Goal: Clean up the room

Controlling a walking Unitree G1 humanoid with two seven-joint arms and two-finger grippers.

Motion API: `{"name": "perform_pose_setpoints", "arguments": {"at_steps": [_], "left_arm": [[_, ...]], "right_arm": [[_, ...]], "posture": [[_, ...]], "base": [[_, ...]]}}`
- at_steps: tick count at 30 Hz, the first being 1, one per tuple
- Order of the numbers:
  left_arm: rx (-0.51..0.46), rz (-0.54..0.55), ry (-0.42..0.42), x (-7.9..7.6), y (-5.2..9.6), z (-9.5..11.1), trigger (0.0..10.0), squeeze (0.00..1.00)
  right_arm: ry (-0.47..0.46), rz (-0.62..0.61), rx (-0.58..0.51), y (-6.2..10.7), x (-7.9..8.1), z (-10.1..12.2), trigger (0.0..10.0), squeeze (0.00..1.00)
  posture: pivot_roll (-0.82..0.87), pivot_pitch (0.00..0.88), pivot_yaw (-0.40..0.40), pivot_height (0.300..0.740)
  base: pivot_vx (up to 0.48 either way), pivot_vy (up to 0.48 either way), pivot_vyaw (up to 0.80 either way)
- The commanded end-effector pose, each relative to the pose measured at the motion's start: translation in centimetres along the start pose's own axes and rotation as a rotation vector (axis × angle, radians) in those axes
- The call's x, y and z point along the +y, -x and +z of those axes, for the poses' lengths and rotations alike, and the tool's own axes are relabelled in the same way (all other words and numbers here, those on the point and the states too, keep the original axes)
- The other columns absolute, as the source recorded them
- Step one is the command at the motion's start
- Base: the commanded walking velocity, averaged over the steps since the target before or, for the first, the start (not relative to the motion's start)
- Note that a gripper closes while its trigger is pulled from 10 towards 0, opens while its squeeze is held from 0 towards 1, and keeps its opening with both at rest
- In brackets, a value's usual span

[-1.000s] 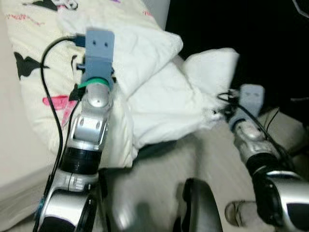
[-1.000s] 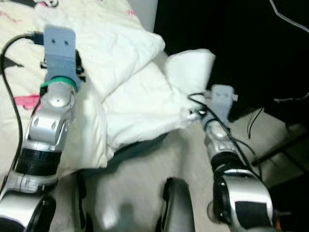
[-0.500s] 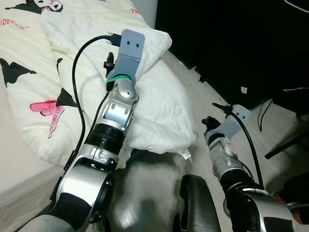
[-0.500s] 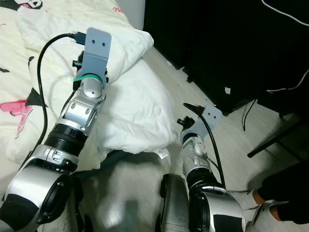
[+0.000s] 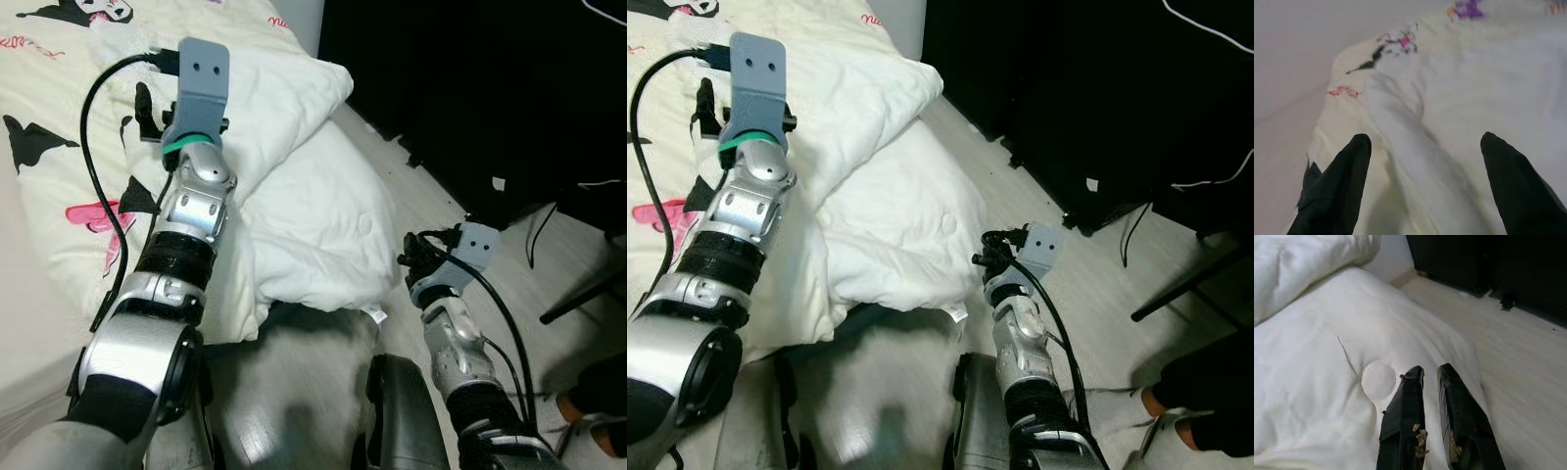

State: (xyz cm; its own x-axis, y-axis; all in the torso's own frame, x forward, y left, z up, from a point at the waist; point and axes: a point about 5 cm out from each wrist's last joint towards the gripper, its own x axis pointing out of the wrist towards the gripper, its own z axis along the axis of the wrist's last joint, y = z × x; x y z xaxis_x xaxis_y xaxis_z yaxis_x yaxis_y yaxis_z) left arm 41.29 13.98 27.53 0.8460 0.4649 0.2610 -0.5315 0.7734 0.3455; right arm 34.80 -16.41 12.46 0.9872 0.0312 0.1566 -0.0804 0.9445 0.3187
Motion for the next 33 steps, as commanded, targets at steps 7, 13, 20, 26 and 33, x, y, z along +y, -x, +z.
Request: {"name": "perform_pose_setpoints", "arguments": {"at_steps": [7, 13, 20, 26, 33], "left_arm": [[0.137, -0.046, -0.124, -1.2, 1.0, -4.8, 9.8, 0.00], [0.186, 0.040, -0.119, 0.5, 0.3, -6.3, 0.0, 0.00], [0.193, 0.055, -0.066, 1.2, -0.4, -6.0, 0.0, 0.00], [0.173, -0.002, -0.006, 0.6, -0.4, -5.2, 0.0, 0.00], [0.014, -0.387, 0.103, -1.4, -0.7, -0.7, 0.0, 0.00]], "right_arm": [[0.003, -0.002, -0.036, 0.8, -1.2, 1.7, 10.0, 0.00], [0.000, -0.010, -0.059, 0.9, -1.6, 2.6, 10.0, 0.00], [-0.008, -0.010, -0.044, 1.4, -1.4, 2.7, 10.0, 0.00], [-0.013, -0.010, -0.040, 1.4, -1.3, 2.8, 10.0, 0.00], [0.000, -0.028, -0.052, 1.5, -2.2, 3.4, 10.0, 0.00]], "posture": [[0.04, 0.223, -0.001, 0.505], [0.02, 0.214, 0.001, 0.505], [0.03, 0.208, 0.002, 0.505], [0.03, 0.204, 0.005, 0.505], [0.03, 0.205, 0.006, 0.505]], "base": [[0.000, 0.000, 0.00], [0.000, 0.000, 0.00], [0.000, 0.000, 0.00], [0.000, 0.000, 0.00], [0.000, 0.000, 0.00]]}}
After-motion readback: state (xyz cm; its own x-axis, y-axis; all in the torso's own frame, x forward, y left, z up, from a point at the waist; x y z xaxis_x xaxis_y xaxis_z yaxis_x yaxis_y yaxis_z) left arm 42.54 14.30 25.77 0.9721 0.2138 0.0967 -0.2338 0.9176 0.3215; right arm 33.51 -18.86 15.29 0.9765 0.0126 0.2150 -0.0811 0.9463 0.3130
